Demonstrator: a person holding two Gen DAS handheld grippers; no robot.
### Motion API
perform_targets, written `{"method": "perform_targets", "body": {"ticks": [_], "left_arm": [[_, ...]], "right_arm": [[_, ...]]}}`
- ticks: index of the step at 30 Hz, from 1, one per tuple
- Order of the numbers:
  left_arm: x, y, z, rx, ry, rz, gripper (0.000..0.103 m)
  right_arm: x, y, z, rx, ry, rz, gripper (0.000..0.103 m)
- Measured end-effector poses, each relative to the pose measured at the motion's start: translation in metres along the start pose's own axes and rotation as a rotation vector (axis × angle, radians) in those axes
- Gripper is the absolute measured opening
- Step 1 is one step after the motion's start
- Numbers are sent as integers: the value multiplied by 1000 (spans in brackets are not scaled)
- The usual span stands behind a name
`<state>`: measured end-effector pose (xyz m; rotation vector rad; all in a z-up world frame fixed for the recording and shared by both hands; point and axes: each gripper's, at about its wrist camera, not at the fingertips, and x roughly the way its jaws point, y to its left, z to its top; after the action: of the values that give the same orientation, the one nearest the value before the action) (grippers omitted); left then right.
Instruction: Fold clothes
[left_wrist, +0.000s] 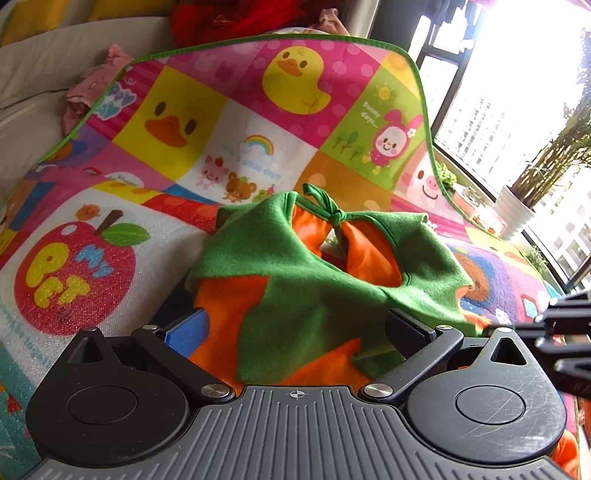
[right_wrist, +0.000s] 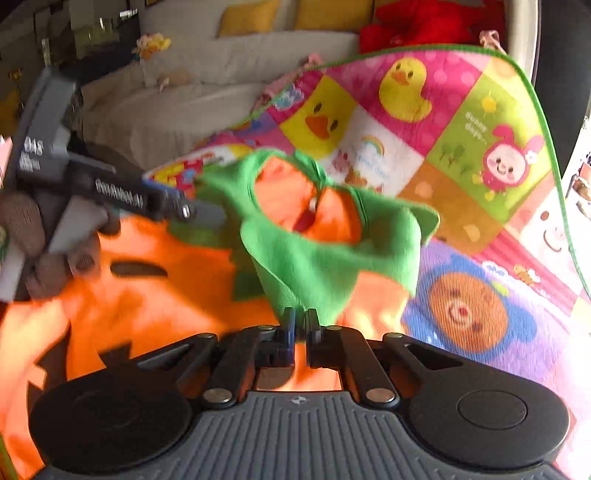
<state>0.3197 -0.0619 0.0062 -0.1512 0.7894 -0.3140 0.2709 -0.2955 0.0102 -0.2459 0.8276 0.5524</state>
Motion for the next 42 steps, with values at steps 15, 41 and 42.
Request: {"method": "perform_targets", "body": {"ticks": [15,41,42], "left_arm": [[19,-6,3,-33,36,-209,103],[-9,32,22,-94,-25,-122,103],[-17,35,24,-93,-44,-112,103]], "right_arm": [[69,-24,53,-70,-26,-151,8],[122,-48,93,13,-108,-203,15],[105,-44,93,17,-146,-188,15]]}}
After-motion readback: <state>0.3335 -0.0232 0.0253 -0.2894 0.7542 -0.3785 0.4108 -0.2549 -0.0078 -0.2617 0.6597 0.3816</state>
